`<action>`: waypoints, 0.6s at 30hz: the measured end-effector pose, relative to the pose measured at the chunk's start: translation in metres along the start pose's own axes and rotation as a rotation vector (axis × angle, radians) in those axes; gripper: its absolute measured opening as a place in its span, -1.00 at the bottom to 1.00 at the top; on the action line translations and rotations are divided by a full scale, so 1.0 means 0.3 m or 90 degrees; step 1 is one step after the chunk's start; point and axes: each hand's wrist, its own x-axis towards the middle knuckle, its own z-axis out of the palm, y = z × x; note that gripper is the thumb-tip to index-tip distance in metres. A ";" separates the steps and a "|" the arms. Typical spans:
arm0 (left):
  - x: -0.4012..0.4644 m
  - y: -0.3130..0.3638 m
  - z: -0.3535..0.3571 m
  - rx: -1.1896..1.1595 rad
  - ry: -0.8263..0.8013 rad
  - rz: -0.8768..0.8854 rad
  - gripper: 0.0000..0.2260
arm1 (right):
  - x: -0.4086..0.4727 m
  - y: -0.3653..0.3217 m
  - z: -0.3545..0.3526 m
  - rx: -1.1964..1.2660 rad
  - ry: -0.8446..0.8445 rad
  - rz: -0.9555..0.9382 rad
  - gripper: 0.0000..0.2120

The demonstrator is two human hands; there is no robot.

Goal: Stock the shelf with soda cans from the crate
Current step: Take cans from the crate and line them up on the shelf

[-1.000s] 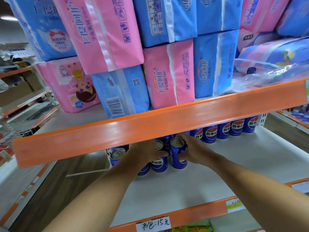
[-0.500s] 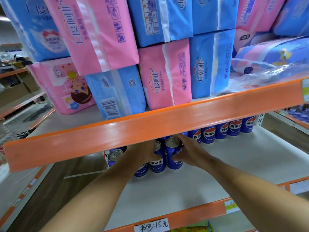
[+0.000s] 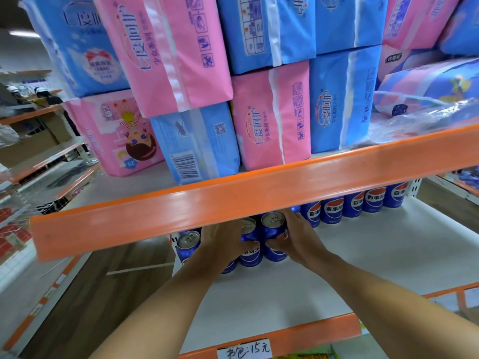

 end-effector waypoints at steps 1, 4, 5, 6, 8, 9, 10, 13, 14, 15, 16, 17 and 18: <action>0.001 -0.003 0.000 0.010 -0.002 0.001 -0.27 | 0.000 -0.003 0.004 -0.002 0.007 0.007 -0.36; -0.002 0.003 -0.010 0.046 -0.007 -0.003 -0.37 | 0.000 -0.018 0.021 -0.011 0.033 0.018 -0.35; 0.000 0.007 -0.012 0.054 -0.011 -0.005 -0.40 | -0.001 -0.022 0.024 -0.012 0.038 0.023 -0.35; 0.001 0.012 -0.012 0.053 -0.016 -0.010 -0.41 | 0.000 -0.023 0.028 -0.011 0.040 0.027 -0.35; 0.004 0.022 -0.014 0.043 -0.023 -0.021 -0.43 | 0.000 -0.026 0.027 -0.015 0.041 0.036 -0.35; 0.004 0.027 -0.016 0.047 -0.027 -0.023 -0.43 | -0.001 -0.028 0.027 -0.021 0.042 0.042 -0.34; 0.004 0.031 -0.017 0.058 -0.036 -0.024 -0.43 | -0.003 -0.031 0.027 -0.025 0.044 0.047 -0.33; 0.006 0.044 -0.028 0.092 -0.062 -0.023 -0.42 | -0.007 -0.044 0.023 -0.033 0.036 0.063 -0.34; 0.009 0.048 -0.035 0.099 -0.074 -0.025 -0.41 | -0.006 -0.048 0.021 -0.036 0.029 0.067 -0.35; 0.013 0.051 -0.042 0.106 -0.086 -0.026 -0.40 | -0.005 -0.054 0.019 -0.038 0.021 0.072 -0.36; 0.016 0.054 -0.048 0.114 -0.095 -0.025 -0.38 | -0.004 -0.058 0.018 -0.036 0.015 0.077 -0.33; 0.018 0.057 -0.055 0.122 -0.101 -0.020 -0.35 | -0.004 -0.062 0.017 -0.034 0.013 0.082 -0.28; 0.019 0.059 -0.060 0.126 -0.105 -0.013 -0.29 | -0.004 -0.060 0.020 -0.034 0.012 0.087 -0.20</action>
